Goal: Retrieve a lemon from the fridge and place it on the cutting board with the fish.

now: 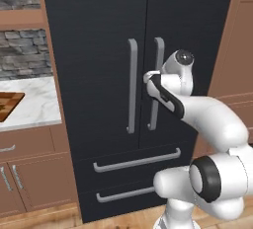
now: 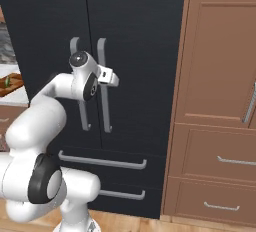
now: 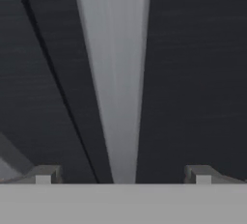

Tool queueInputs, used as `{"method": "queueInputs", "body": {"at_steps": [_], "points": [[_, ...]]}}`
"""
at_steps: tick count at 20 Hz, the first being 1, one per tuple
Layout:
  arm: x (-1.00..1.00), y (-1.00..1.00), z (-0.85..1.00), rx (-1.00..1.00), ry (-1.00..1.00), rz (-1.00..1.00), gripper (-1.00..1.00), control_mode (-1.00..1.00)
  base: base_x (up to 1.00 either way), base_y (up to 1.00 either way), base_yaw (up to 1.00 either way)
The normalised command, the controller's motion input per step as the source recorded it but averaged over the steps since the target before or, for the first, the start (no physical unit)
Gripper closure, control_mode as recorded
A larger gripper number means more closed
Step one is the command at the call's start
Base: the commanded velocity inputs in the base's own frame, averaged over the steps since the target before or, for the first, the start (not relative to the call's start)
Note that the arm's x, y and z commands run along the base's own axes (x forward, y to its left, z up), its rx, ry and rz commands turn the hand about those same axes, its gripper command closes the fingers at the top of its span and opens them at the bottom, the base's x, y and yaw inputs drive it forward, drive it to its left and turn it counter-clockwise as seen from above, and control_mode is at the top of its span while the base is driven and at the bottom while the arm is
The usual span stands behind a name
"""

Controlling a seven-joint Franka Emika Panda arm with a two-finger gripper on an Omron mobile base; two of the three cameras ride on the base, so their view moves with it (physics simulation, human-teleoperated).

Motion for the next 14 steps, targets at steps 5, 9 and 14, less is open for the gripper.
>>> {"method": "queueInputs", "body": {"at_steps": [5, 9, 14], "points": [[0.38, 0.00, 0.00, 0.00, -0.04, 0.00, -1.00, -1.00, 0.00, 0.00, 0.00], [0.35, 0.00, 0.00, 0.00, 0.00, 0.00, -1.00, -1.00, 0.00, 0.00, 0.00], [0.35, 0.00, 0.00, 0.00, -0.02, 0.00, -1.00, -1.00, 0.00, 0.00, 0.00]]}}
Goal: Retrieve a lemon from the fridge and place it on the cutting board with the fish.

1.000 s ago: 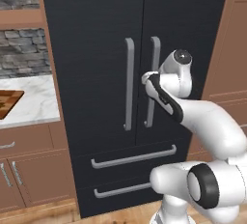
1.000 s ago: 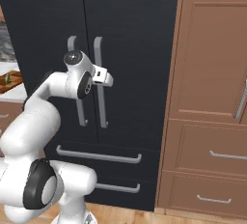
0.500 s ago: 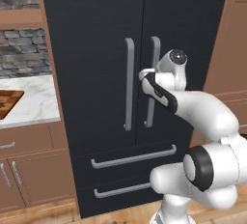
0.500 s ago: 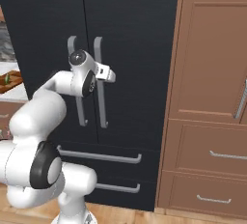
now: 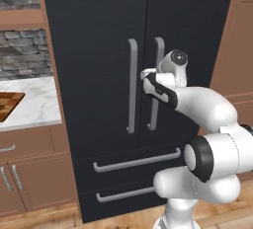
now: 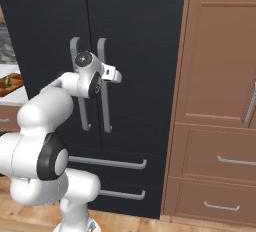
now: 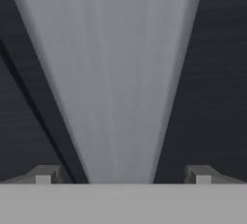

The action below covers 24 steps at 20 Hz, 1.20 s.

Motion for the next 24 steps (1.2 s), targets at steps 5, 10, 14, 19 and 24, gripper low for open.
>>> {"method": "queueInputs", "body": {"at_steps": [5, 10, 14, 19, 24], "points": [[0.24, 0.00, -0.05, 0.00, -0.05, 0.00, -1.00, -1.00, 0.00, 0.00, 0.00], [0.24, 0.00, 0.00, 0.00, -0.01, 0.00, -1.00, -1.00, 0.00, 0.00, 0.00], [0.26, 0.00, 0.00, 0.00, 0.00, 0.00, 1.00, -1.00, 0.00, 0.00, 0.00], [0.04, 0.00, 0.00, 0.00, 0.00, 0.00, 1.00, -1.00, 0.00, 0.00, 0.00], [-0.33, -0.21, 0.04, 0.00, -0.06, -0.02, 1.00, -1.00, 0.00, 0.00, 0.00]]}}
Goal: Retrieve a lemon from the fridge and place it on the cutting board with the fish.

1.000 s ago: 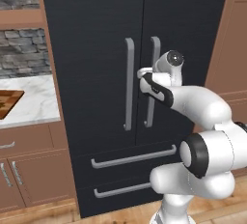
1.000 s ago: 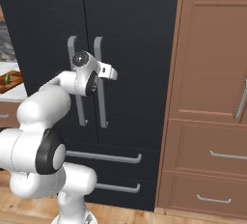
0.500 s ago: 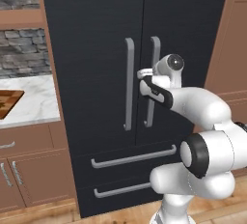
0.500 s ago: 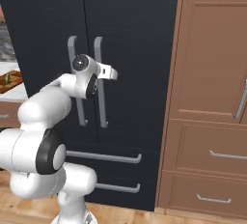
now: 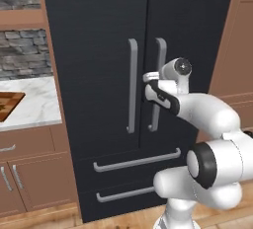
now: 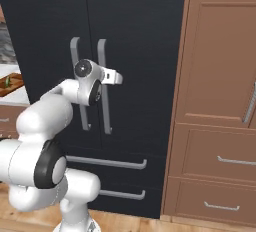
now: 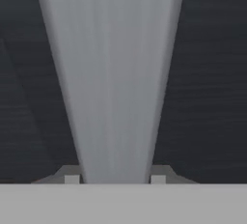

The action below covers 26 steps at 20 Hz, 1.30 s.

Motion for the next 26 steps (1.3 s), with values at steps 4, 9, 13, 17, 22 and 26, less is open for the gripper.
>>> {"method": "queueInputs", "body": {"at_steps": [4, 9, 13, 17, 22, 26], "points": [[-0.69, -0.61, 0.23, 0.00, -0.01, -0.01, 1.00, -1.00, 0.00, 0.00, 0.00], [-0.78, -0.91, 0.36, 0.06, 0.00, 0.00, 1.00, -1.00, 0.00, 0.00, 0.00], [-0.73, -0.95, 0.33, 0.11, 0.12, 0.02, 1.00, -1.00, 0.00, 0.00, 0.00], [-0.85, -1.00, 0.41, 0.22, 0.07, 0.06, 1.00, -1.00, 0.00, 0.00, 0.00], [-0.66, -1.00, 0.45, 0.12, 0.15, 0.06, 1.00, -1.00, 0.00, 0.00, 0.00], [-0.51, -1.00, 0.34, 0.04, 0.22, 0.05, 1.00, -1.00, 0.00, 0.00, 0.00]]}}
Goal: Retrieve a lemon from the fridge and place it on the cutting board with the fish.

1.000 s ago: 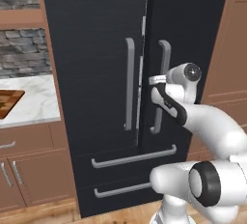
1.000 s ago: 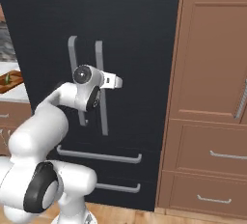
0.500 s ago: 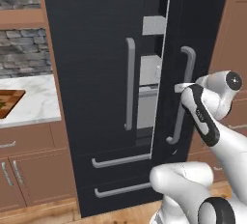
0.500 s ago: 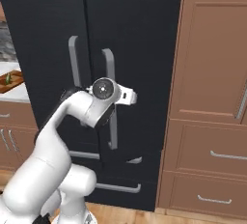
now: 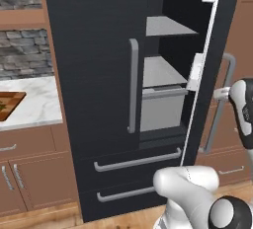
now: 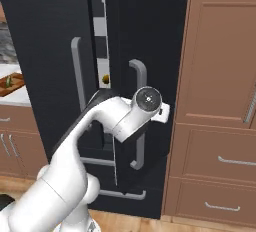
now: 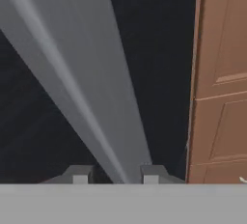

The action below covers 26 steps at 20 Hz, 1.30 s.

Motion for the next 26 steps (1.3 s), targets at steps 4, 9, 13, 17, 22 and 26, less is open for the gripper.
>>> {"method": "queueInputs", "body": {"at_steps": [4, 9, 13, 17, 22, 26], "points": [[-0.25, -1.00, 0.15, 0.04, 0.22, 0.10, 1.00, -1.00, 0.00, 0.00, 0.00], [0.02, -0.51, -0.07, 0.02, 0.08, 0.04, 1.00, -1.00, 0.00, 0.00, 0.00], [-0.10, 0.00, 0.00, 0.00, 0.00, 0.00, -1.00, -1.00, 0.00, 0.00, 0.00], [-0.52, 0.13, 0.00, 0.00, 0.00, 0.00, -1.00, -1.00, 0.00, 0.00, 0.00], [-0.92, 0.42, 0.07, -0.05, -0.02, 0.01, -1.00, -1.00, 0.00, 0.00, 0.00], [-0.70, 1.00, 0.08, -0.33, 0.03, 0.01, -1.00, -1.00, 0.00, 0.00, 0.00]]}}
